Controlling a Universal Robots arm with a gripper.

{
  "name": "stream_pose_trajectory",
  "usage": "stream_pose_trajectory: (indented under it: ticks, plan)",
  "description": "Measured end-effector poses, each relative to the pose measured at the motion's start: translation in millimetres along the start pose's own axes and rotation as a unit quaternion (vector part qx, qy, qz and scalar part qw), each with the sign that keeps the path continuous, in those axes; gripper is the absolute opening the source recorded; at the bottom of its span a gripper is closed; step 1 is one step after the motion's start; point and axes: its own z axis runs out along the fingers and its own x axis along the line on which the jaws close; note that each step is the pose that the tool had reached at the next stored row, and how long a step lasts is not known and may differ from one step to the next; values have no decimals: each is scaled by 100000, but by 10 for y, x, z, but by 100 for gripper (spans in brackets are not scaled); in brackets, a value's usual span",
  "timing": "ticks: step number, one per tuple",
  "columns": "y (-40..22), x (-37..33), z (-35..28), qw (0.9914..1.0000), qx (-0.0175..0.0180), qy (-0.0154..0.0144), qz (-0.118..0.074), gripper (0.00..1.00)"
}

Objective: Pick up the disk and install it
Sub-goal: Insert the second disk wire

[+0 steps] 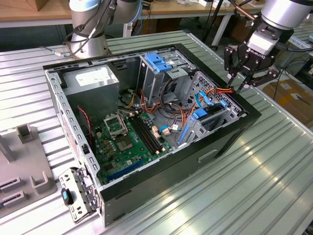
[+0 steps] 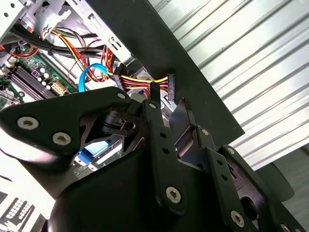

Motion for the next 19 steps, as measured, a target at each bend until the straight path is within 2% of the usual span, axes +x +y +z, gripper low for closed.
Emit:
stream_pose_trajectory:
  ticks: [4, 9, 16, 19]
  plan:
    - [0, 0, 0, 99998, 1, -23, -586, 36]
    - [0, 0, 0, 99962, 10, -113, -2763, 36]
    - [0, 0, 0, 99961, 8, -116, -2804, 36]
    - [0, 0, 0, 99940, 12, -139, -3453, 36]
